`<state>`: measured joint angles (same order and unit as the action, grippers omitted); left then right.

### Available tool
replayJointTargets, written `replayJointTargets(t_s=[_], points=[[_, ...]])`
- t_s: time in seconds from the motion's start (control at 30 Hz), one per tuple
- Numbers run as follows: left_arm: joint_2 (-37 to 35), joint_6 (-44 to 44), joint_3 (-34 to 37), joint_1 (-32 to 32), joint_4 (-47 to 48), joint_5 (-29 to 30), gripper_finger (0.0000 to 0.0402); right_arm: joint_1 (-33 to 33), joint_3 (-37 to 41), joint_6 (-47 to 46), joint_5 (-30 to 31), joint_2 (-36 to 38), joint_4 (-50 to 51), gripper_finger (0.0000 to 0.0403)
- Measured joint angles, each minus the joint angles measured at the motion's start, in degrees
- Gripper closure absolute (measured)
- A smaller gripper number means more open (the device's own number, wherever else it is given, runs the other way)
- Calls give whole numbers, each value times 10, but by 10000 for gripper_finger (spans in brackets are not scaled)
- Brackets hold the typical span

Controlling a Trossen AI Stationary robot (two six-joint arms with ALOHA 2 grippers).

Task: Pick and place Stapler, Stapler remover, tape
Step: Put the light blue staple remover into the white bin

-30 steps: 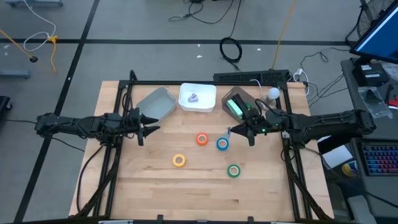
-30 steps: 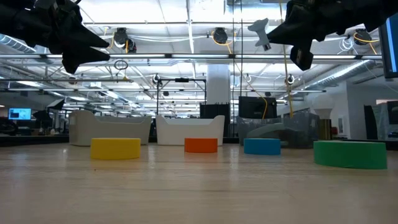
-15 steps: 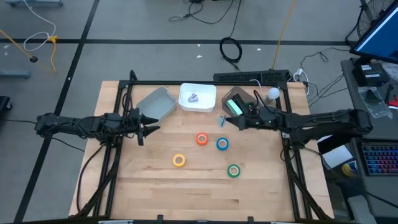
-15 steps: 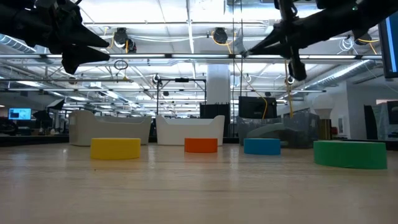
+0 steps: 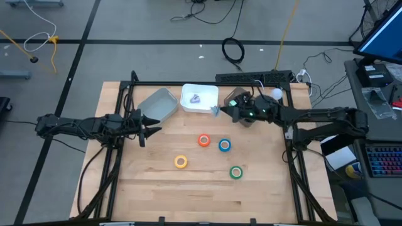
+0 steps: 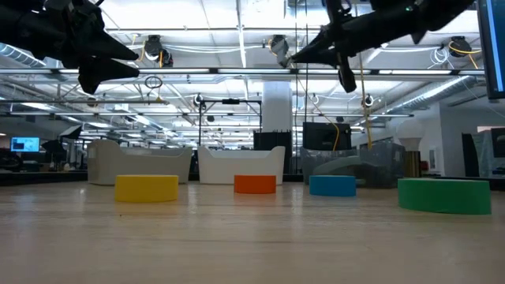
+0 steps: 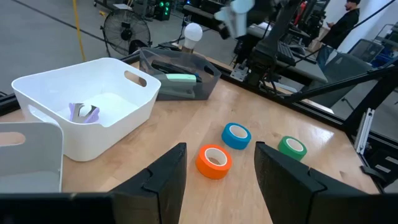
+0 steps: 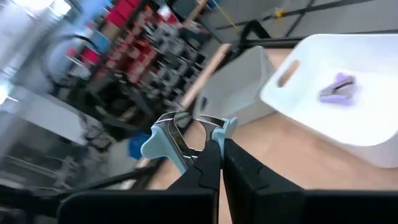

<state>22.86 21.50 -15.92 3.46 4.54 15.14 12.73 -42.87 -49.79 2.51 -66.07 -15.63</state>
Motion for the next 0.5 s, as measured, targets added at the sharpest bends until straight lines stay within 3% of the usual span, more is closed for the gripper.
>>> replayJointTargets(t_s=[0.23,0.5], points=[[0,1,0,0,0,0,215,40,-85,74,-12,-60,103,403],[0,12,0,0,3,0,215,81,-159,149,-13,-141,131,403]])
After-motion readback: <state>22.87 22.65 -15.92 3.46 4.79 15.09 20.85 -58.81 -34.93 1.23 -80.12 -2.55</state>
